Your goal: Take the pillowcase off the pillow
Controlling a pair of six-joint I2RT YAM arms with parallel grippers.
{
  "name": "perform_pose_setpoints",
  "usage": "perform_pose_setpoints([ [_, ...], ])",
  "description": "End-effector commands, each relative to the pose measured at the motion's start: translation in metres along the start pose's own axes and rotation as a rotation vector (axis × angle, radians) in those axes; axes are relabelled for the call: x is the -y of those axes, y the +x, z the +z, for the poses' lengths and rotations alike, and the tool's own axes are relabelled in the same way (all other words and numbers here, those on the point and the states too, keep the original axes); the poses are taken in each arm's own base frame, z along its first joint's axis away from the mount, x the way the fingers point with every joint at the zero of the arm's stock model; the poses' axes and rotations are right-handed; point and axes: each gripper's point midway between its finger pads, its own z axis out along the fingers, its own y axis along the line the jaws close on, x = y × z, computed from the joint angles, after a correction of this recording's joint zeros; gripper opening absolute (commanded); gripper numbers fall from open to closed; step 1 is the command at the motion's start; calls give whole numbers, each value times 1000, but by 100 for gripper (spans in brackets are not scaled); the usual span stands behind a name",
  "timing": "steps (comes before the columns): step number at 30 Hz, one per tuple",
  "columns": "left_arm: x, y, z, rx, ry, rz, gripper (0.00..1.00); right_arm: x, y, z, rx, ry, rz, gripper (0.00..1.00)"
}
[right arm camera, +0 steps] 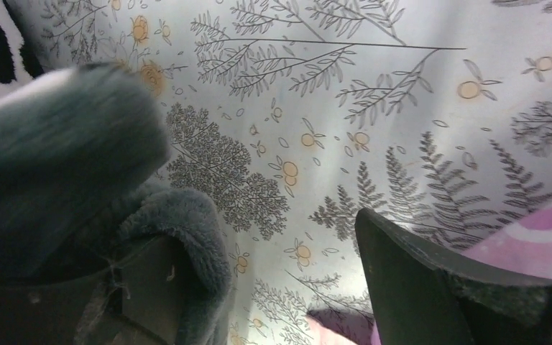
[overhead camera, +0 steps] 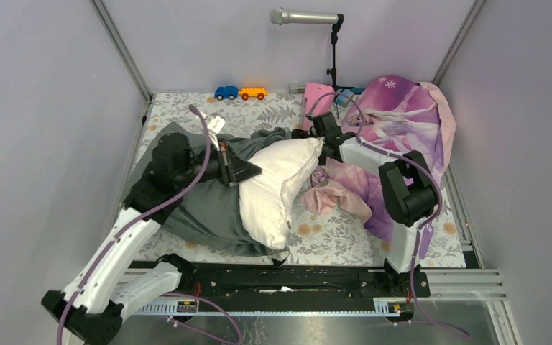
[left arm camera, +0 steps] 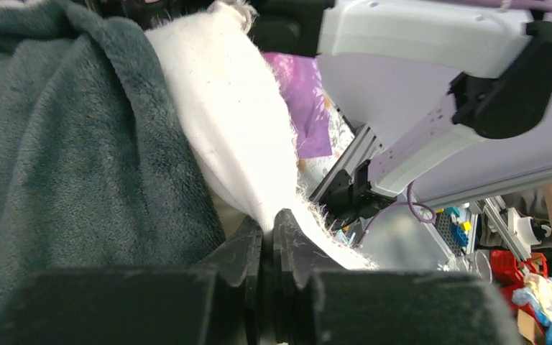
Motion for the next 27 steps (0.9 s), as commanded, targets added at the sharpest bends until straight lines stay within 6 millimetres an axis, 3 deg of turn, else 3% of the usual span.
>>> perform_pose_setpoints([
  [1,2,-10,21,29,56,19,8,-7,-32,-40,118,23,9,91],
  [4,-1,18,38,-64,34,63,25,-2,-46,-64,183,80,56,99],
  [9,0,48,52,-198,-78,199,68,5,-78,-116,346,163,104,100],
  [12,-17,36,51,-168,-237,225,75,-8,-86,-143,403,130,64,100],
  [15,-33,28,48,-146,-379,248,76,-29,-80,-165,398,46,26,100],
  [20,-51,46,64,-221,-510,289,77,-38,-40,-181,293,-23,6,100],
  [27,-62,71,88,-289,-541,277,75,-31,56,-182,72,-107,17,99],
])
